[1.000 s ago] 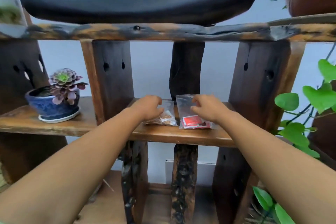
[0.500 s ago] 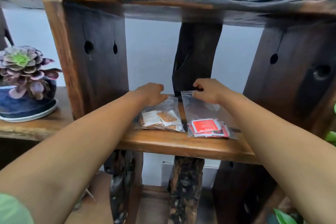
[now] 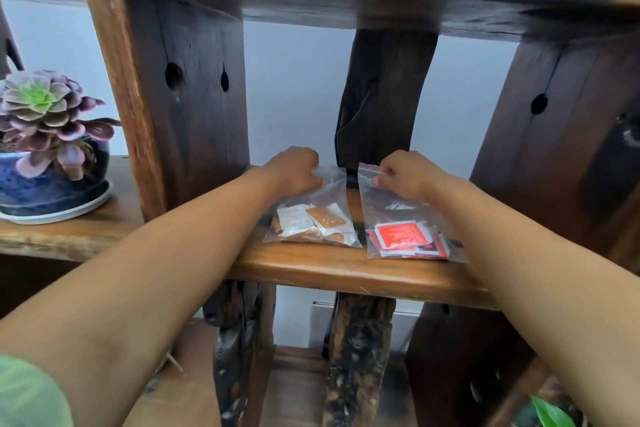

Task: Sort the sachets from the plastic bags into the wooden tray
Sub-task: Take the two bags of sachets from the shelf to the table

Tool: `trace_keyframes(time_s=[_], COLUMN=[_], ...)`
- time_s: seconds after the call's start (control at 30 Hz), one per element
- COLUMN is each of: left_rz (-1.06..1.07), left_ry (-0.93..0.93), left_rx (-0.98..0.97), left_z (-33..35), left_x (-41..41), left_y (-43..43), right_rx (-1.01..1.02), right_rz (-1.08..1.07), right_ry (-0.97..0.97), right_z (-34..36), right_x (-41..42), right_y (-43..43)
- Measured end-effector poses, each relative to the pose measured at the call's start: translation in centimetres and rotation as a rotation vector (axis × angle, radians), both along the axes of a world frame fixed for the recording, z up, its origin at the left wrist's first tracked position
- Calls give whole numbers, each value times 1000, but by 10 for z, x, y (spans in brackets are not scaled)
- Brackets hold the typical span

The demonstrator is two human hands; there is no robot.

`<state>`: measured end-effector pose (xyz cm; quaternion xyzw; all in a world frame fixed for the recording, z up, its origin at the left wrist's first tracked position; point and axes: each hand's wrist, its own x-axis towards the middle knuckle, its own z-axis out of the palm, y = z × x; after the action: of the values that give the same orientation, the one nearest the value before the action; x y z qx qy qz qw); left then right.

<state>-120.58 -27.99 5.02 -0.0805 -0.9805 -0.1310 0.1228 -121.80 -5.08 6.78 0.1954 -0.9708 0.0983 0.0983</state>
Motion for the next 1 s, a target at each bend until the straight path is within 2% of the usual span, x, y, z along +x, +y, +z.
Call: trace_keyframes(time_s=[0.23,0.6,1.0], left_rz=[-58,-93,-100], left_ry=[134,251,331], left_rx=[-16,-98,-35], left_z=[30,92,100], left_x=[24,102,226], left_y=[3,19,17], right_rx=[-58,-7,-68], right_rz=[13,47,87], right_ry=[98,272,316], right_z=[24,73,80], right_x=[33,113,215], right_y=[7,12,11])
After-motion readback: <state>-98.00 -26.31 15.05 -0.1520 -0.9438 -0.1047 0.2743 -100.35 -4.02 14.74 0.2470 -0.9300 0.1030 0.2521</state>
